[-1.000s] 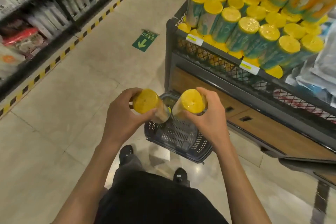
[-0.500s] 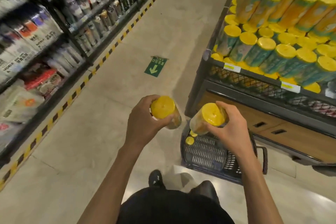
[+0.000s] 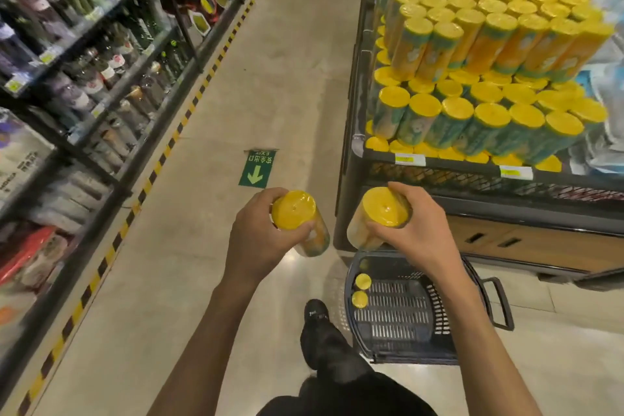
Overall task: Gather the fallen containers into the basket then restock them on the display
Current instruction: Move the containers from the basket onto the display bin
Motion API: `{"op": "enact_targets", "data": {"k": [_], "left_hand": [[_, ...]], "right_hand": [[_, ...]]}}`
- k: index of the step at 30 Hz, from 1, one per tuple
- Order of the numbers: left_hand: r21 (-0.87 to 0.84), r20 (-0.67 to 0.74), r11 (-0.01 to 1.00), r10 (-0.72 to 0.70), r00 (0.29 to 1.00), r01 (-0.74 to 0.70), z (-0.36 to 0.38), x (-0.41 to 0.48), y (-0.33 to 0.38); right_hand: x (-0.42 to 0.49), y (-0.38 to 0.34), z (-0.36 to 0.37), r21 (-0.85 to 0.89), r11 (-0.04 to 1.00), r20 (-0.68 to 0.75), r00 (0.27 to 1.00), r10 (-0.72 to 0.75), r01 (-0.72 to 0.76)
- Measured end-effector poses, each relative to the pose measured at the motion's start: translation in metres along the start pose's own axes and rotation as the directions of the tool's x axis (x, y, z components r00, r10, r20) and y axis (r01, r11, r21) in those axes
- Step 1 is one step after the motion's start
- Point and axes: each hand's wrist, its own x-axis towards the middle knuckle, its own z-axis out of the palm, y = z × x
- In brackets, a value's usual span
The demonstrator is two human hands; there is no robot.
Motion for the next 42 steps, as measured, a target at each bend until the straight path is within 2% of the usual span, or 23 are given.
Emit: {"op": "enact_targets", "data": {"k": [7, 11, 19, 25, 29, 32, 37, 42], "left_hand": [[0.013, 0.116, 0.991, 0.131, 0.985, -0.134, 0.015, 0.117, 0.028], [0.014, 0.203, 0.97, 0.235, 0.951, -0.243, 0.032, 0.177, 0.052], [0.025, 0.423, 0.868, 0.44, 0.792, -0.496, 0.087, 0.264, 0.101], [0.0, 0.497, 0.782, 0.541, 0.679, -0.623, 0.126, 0.313, 0.159], [-0.038, 0.549, 0.716, 0.598, 0.584, -0.697, 0.154, 0.345, 0.198], [-0.053, 0.58, 0.683, 0.615, 0.534, -0.728, 0.174, 0.367, 0.226], [-0.07, 0.61, 0.652, 0.627, 0.484, -0.755, 0.203, 0.4, 0.252], [-0.039, 0.641, 0.57, 0.644, 0.417, -0.82, 0.23, 0.423, 0.269]], "right_hand": [[0.078, 0.005, -0.018, -0.001, 0.996, -0.116, 0.989, 0.091, -0.092], [0.119, 0.011, -0.039, -0.038, 0.992, -0.165, 0.98, 0.11, -0.118], [0.171, 0.034, -0.096, -0.154, 0.957, -0.246, 0.947, 0.206, -0.248], [0.2, 0.047, -0.142, -0.216, 0.922, -0.261, 0.929, 0.261, -0.32], [0.218, 0.059, -0.166, -0.193, 0.908, -0.302, 0.903, 0.306, -0.372], [0.235, 0.067, -0.184, -0.192, 0.899, -0.301, 0.895, 0.328, -0.394], [0.264, 0.078, -0.211, -0.287, 0.856, -0.29, 0.89, 0.351, -0.431], [0.296, 0.09, -0.229, -0.348, 0.833, -0.256, 0.898, 0.357, -0.431]]}}
